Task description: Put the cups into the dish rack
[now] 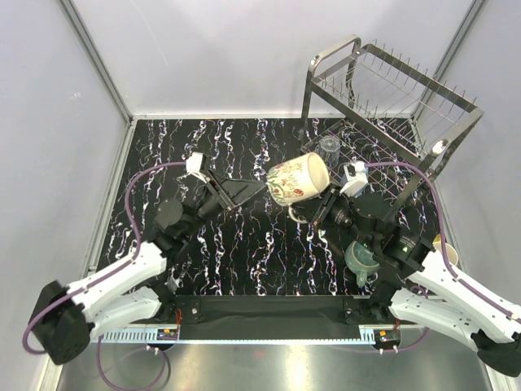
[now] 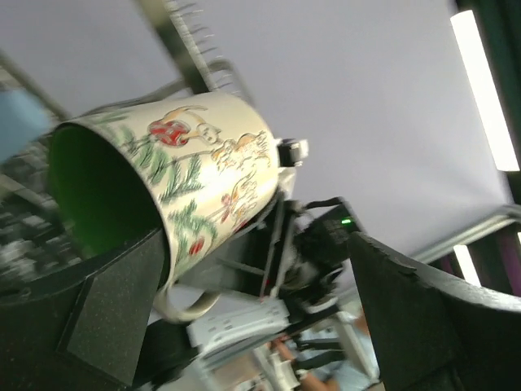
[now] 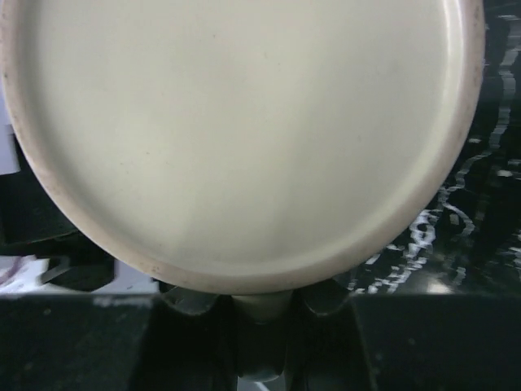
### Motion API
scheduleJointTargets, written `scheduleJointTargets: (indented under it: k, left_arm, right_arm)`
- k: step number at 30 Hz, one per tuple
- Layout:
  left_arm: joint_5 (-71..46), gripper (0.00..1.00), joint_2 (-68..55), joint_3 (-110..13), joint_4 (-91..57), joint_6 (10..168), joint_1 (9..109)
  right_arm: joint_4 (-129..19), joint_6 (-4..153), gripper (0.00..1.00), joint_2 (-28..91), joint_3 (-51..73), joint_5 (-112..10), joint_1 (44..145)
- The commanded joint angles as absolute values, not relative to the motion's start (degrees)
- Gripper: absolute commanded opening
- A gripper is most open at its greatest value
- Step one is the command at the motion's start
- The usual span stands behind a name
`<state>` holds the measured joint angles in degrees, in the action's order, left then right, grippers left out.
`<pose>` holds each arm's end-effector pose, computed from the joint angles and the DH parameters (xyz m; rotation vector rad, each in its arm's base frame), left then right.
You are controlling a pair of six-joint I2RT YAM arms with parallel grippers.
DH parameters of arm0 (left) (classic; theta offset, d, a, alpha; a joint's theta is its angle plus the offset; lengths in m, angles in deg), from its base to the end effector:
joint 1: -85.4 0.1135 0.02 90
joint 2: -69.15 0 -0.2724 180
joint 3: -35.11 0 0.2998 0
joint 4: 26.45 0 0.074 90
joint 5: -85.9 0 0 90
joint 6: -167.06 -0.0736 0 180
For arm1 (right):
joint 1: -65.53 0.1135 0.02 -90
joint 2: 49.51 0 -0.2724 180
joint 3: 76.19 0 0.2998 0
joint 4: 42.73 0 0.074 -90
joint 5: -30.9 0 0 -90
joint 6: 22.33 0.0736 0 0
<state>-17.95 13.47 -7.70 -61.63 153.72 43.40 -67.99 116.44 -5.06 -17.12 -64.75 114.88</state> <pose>0.2061 -0.2093 0.3269 -0.1779 1.4356 -1.9139 0.1751 0.1928 0.3527 0.0683 1.9040 1.1314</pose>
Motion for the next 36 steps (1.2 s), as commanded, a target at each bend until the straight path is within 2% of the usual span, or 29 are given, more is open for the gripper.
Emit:
scheduleJointTargets:
  k: [1, 3, 7, 22, 27, 36]
  left_arm:
    - [-22.4, 0.99, 22.7, -9.7, -41.5, 141.7, 47.7]
    - [-17.9, 0.99, 27.5, -11.7, -24.8, 134.4, 49.1]
    - [-9.1, 0.99, 33.2, -15.5, -10.2, 127.0, 49.4]
    - [-11.7, 0.99, 36.2, -14.8, -6.0, 123.4, 49.5]
    - [-12.4, 0.99, 36.9, -14.8, -5.0, 122.7, 49.5]
    - [-12.1, 0.99, 38.3, -15.8, -1.8, 121.3, 49.5]
  right_arm:
    - [-75.4, 111.4, 0.00, -6.6, -14.3, -84.7, 113.8]
    - [-80.2, 110.5, 0.00, -5.5, -13.5, -88.2, 113.9]
    - [-87.7, 110.8, 0.00, 0.5, -11.7, -98.8, 113.9]
    - [-101.0, 120.3, 0.00, 14.2, -7.0, -118.0, 113.8]
    - [-98.0, 117.7, 0.00, 17.5, -6.5, -117.7, 112.0]
    - [-92.8, 112.6, 0.00, 18.6, -7.2, -113.0, 103.0]
